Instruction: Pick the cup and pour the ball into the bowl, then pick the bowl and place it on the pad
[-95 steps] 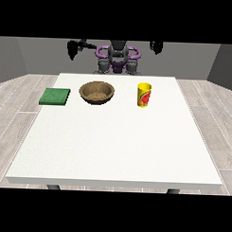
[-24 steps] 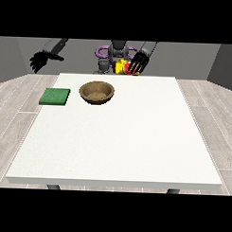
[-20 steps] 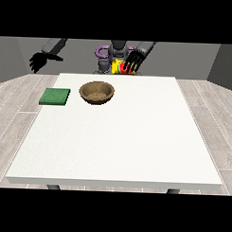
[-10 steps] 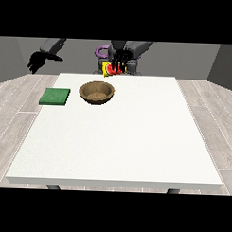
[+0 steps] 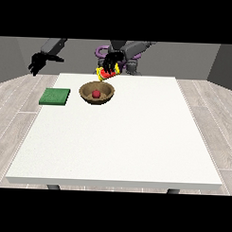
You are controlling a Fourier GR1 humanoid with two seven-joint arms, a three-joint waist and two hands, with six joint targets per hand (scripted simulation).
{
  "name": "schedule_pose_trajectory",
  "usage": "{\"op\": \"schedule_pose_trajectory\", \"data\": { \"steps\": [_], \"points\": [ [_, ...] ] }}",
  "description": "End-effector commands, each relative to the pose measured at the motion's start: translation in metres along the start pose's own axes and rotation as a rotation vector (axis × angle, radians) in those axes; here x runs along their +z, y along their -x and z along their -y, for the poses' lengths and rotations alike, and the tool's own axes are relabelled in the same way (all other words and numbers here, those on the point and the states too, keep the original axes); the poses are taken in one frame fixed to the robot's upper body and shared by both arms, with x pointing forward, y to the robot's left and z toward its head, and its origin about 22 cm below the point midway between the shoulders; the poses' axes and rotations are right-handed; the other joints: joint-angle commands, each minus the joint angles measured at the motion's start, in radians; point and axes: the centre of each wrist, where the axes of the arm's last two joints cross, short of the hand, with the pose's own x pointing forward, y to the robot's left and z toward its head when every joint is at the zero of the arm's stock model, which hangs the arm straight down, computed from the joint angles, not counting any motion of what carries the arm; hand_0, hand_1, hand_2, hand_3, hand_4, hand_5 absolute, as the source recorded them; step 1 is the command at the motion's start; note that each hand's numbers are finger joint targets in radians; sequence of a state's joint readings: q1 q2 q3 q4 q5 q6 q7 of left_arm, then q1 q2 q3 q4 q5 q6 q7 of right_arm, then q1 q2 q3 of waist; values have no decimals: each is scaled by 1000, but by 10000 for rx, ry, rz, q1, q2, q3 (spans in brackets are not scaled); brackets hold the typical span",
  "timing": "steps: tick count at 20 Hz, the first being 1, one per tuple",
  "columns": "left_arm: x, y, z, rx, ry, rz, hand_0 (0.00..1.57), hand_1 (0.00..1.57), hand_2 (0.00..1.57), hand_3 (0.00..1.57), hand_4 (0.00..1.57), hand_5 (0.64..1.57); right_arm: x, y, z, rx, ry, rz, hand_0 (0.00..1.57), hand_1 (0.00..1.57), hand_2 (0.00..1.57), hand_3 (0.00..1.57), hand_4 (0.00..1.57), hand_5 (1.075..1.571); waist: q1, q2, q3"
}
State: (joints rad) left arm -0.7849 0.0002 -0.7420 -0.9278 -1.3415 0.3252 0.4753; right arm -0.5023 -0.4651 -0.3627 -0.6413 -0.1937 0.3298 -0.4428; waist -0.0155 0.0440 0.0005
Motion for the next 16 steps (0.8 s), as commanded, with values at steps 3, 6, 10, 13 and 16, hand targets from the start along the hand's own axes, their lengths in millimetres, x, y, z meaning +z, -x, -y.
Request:
{"op": "schedule_pose_trajectory", "data": {
  "steps": [3,6,10,13,16],
  "points": [
    [-14,-2,-10,-1758,356,1011,0,0,1571,1571,1244,1400,-1,-8,11,-50,-269,164,0,0,0,190,0,1521,-108,336,1],
    [-23,5,-14,-2758,749,1564,614,614,1571,1571,1232,1387,-10,-1,-15,-163,-204,15,0,0,0,71,0,1519,-243,-48,-2],
    [-39,-5,-39,-4436,633,2210,1511,1511,1571,1571,1203,1443,3,11,-4,-184,-21,-478,0,0,0,171,0,1516,-66,-471,5],
    [-37,-8,-48,-4666,243,2544,1552,1552,1571,1571,1188,1466,14,11,13,35,276,-280,0,0,0,211,0,1517,266,-237,2],
    [-52,-13,-68,-4746,33,2153,1534,1534,1571,1571,1207,1457,-4,-2,5,-48,103,83,0,0,0,144,0,1520,50,91,0]
  ]
}}
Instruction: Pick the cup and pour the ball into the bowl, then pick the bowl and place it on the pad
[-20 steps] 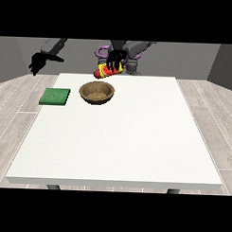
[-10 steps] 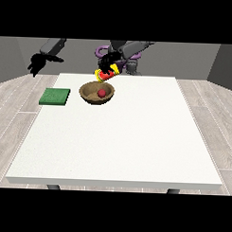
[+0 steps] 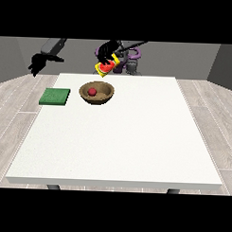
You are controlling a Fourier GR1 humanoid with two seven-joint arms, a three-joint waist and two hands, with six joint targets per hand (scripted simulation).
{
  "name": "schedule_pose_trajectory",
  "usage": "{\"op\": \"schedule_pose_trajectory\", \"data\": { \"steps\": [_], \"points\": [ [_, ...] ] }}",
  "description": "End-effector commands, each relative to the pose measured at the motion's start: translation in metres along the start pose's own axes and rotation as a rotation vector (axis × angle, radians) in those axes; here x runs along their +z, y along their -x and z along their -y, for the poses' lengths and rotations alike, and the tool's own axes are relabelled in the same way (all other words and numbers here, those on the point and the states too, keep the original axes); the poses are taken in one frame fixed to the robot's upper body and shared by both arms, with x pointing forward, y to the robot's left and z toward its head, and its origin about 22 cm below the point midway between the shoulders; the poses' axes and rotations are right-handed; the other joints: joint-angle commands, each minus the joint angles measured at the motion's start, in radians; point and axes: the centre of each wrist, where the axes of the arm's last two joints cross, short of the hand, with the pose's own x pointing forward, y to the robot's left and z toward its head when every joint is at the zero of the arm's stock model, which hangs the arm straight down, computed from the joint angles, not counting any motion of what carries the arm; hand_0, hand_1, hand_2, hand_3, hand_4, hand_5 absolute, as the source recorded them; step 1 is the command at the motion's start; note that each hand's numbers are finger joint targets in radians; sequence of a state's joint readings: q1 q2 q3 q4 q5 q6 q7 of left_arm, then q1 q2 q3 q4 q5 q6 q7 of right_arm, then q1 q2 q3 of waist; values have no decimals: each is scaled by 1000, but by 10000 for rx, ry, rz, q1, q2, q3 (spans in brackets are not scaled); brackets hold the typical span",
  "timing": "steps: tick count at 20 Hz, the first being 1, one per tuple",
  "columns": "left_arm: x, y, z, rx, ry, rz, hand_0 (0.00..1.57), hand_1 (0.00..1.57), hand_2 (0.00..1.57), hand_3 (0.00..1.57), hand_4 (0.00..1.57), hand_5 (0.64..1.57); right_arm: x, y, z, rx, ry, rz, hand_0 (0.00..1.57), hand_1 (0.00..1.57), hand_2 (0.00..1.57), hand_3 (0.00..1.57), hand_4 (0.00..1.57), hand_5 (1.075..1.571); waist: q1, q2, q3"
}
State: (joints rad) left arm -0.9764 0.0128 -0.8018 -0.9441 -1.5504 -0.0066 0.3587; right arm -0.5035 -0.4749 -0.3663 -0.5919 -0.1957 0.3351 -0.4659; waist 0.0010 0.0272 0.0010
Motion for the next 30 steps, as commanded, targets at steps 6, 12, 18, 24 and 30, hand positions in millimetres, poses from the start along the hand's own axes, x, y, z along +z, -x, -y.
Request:
{"op": "schedule_pose_trajectory", "data": {
  "steps": [6,12,18,24,30],
  "points": [
    [4,21,-2,2392,-164,-735,1349,1349,1571,1571,1194,1456,13,20,-6,-616,-173,-1134,0,0,0,0,462,1557,590,-23,-19],
    [31,86,25,6129,-1773,-3636,401,401,1571,1571,1001,1570,6,11,-4,-704,897,-858,0,0,0,0,474,1558,1846,-14,-57],
    [48,106,43,10656,-2390,-4552,1294,1294,1571,1528,996,1564,-9,-3,-10,-901,1147,-203,0,0,0,0,236,1561,2011,1308,-69],
    [60,124,60,13967,-4071,-5249,782,782,704,94,861,1531,-31,-14,-41,-1475,564,617,0,0,0,0,385,1569,1618,2523,-64],
    [83,116,97,16367,-4163,-5712,0,0,0,0,0,1531,-32,4,-102,-1608,-623,241,0,0,0,0,331,1559,861,2614,-29]
  ]
}}
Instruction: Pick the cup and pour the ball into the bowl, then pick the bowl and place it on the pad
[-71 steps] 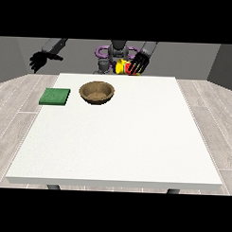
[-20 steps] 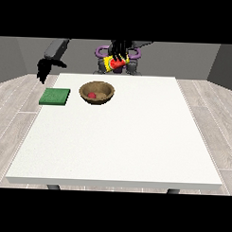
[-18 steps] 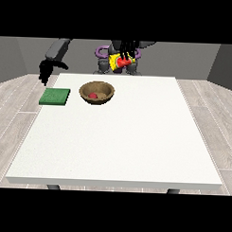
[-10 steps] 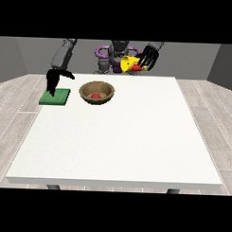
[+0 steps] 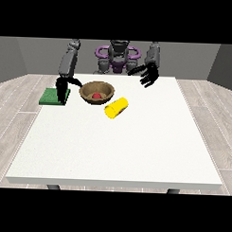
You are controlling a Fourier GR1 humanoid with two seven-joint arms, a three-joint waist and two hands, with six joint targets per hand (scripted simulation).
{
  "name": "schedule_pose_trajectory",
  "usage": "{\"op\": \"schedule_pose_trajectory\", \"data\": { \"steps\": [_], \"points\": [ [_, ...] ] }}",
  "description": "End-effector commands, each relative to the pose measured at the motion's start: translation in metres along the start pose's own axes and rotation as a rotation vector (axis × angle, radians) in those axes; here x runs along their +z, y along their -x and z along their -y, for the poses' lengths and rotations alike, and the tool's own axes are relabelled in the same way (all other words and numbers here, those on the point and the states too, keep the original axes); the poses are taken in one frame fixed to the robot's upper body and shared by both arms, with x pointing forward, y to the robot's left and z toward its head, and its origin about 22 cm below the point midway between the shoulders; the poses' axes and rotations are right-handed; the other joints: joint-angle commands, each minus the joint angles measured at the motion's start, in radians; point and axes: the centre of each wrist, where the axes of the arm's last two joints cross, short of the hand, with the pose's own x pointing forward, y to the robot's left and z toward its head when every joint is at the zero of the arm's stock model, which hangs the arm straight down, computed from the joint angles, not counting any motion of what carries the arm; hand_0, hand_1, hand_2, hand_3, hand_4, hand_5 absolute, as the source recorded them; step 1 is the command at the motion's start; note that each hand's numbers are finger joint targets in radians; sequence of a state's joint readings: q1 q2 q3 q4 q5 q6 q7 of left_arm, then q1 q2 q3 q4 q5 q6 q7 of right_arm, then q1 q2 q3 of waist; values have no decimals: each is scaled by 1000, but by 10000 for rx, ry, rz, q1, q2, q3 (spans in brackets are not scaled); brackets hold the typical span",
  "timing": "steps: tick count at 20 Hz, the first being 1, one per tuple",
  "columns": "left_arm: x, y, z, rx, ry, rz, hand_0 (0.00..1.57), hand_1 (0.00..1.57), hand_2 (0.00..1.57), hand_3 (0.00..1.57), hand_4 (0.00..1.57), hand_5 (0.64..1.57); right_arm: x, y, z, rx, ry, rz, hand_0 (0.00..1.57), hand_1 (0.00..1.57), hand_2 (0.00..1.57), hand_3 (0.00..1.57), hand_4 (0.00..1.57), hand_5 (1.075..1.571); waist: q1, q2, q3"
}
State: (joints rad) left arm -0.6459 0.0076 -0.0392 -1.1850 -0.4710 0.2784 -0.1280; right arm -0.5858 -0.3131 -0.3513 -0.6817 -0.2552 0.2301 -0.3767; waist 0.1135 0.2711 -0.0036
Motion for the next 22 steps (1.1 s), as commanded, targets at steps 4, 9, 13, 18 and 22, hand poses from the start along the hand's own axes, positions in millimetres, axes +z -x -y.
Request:
{"op": "schedule_pose_trajectory", "data": {
  "steps": [4,9,13,18,22],
  "points": [
    [40,71,-16,1533,-194,-1319,0,0,0,0,0,1519,13,26,-41,330,-1004,-1263,0,0,0,0,111,1541,-984,-788,29],
    [15,56,-29,1391,-289,-1167,0,0,0,0,0,1533,23,45,-44,97,-807,-1185,0,0,0,0,33,1542,-982,-748,38],
    [2,32,-19,1620,-82,-834,0,0,0,0,0,1547,29,63,-57,-148,-516,-1284,0,0,0,0,208,1546,-643,-463,41],
    [3,4,-17,1681,682,349,0,0,0,0,0,1555,33,57,-8,-197,356,-807,0,0,0,0,199,1539,417,207,50],
    [-2,-3,-13,1728,370,155,0,0,0,0,0,1558,31,65,-28,-756,212,-942,0,0,0,0,151,1525,205,90,47]
  ]
}}
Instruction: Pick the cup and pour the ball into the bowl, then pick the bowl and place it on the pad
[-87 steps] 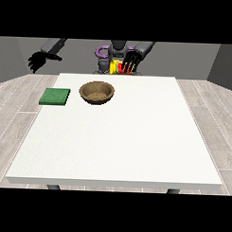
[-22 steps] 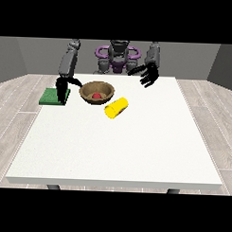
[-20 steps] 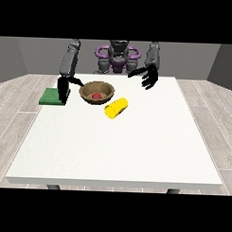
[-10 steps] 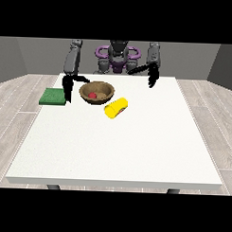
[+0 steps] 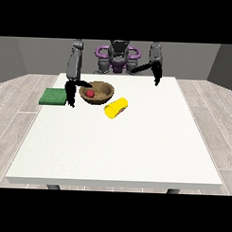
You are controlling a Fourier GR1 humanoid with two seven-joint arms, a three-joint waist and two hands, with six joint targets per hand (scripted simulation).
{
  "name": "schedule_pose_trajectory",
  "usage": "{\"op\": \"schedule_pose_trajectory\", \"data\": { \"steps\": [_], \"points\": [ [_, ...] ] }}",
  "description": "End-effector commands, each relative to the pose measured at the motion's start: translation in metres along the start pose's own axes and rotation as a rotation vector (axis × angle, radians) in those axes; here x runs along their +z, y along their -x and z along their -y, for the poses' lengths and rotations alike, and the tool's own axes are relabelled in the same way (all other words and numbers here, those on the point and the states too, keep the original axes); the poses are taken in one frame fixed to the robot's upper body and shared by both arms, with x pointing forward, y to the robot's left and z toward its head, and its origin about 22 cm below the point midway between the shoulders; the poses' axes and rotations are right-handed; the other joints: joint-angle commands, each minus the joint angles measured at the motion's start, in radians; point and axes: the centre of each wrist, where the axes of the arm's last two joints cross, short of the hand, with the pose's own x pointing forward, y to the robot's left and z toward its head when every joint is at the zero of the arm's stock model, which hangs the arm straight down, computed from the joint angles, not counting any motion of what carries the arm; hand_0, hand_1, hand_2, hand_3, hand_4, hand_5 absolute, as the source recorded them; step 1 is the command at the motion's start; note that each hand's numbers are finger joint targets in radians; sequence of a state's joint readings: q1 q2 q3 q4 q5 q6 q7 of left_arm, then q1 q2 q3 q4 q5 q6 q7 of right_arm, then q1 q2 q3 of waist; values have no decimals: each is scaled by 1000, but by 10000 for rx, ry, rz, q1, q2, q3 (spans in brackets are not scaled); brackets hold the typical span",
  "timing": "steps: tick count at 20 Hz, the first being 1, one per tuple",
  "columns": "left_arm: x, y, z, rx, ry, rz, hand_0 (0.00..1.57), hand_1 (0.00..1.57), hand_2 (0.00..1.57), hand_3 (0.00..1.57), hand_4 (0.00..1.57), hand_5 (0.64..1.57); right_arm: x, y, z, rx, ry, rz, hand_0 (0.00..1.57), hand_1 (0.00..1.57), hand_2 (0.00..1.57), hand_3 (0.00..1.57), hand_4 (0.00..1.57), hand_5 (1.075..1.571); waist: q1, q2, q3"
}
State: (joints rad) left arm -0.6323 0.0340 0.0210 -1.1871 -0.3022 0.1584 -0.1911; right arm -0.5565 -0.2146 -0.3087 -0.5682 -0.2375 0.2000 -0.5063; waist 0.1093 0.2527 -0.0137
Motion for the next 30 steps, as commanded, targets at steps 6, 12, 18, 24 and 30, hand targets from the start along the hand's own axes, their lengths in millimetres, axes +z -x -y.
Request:
{"op": "schedule_pose_trajectory", "data": {
  "steps": [6,12,18,24,30],
  "points": [
    [26,18,14,167,264,-445,0,0,0,0,0,1562,-19,1,-40,-571,193,-1175,0,0,0,0,233,1532,332,-585,131],
    [24,26,-5,-77,170,-502,0,0,0,0,0,1564,-11,21,-87,-719,-13,-1200,0,0,0,0,384,1552,16,-613,138],
    [5,-3,-13,85,363,-78,0,0,0,0,0,1567,15,42,-43,1089,1100,-2873,1570,1570,1571,823,656,1570,617,-13,137],
    [0,7,-46,69,135,-571,0,0,0,0,0,1569,-12,9,-29,2119,1510,-3460,1571,1571,1571,1571,1034,1551,341,-663,128],
    [45,64,-57,201,-664,-1915,0,0,0,0,0,1570,-18,9,-70,2904,1059,-4069,1571,1571,1571,1571,1020,1552,-638,-1580,132]
  ]
}}
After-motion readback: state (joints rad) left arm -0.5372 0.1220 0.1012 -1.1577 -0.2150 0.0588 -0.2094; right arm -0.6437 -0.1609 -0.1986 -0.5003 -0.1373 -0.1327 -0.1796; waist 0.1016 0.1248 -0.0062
